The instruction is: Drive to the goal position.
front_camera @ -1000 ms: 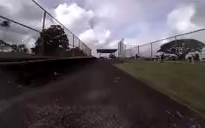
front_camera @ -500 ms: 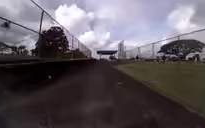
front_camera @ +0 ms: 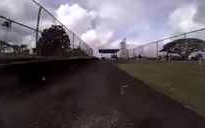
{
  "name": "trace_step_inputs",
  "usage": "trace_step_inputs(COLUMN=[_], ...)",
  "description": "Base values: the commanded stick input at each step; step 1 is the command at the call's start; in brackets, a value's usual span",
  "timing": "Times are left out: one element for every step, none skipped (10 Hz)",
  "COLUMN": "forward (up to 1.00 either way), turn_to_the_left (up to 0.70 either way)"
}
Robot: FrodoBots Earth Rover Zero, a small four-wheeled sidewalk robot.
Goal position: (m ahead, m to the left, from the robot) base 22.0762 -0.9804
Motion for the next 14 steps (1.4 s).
trace_step_inputs(forward=[0.85,0.85,0.85,0.85,0.85,0.85,0.85,0.85,0.85,0.85,0.85,0.85,0.85,0.85], turn_to_the_left=[0.00,0.00,0.00,0.00,0.00,0.00,0.00,0.00,0.00,0.00,0.00,0.00,0.00,0.00])
